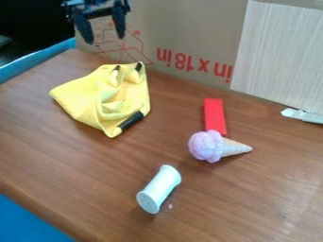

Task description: Fold the cloth from the bottom right to the top left

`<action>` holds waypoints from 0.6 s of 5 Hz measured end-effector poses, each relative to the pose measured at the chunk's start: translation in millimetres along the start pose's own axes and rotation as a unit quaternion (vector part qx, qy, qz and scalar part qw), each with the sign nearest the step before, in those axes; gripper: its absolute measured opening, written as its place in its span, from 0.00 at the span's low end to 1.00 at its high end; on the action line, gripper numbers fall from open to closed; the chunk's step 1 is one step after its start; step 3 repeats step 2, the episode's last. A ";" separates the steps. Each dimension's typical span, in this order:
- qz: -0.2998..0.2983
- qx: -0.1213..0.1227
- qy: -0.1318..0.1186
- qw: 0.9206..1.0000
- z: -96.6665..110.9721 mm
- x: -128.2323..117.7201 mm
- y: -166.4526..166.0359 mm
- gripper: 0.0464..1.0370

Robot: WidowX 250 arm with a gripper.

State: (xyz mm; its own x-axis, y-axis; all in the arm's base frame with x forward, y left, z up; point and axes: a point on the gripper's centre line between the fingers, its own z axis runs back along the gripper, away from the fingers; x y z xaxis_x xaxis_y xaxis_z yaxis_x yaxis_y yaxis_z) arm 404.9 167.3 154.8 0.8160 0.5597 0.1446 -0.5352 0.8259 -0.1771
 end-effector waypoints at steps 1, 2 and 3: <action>-0.102 0.042 0.052 0.993 26.6 -14.9 -1.4 0.96; -0.199 0.117 0.139 0.963 17.2 -56.3 -3.7 0.96; -0.199 0.117 0.139 0.963 17.2 -56.3 -3.7 0.96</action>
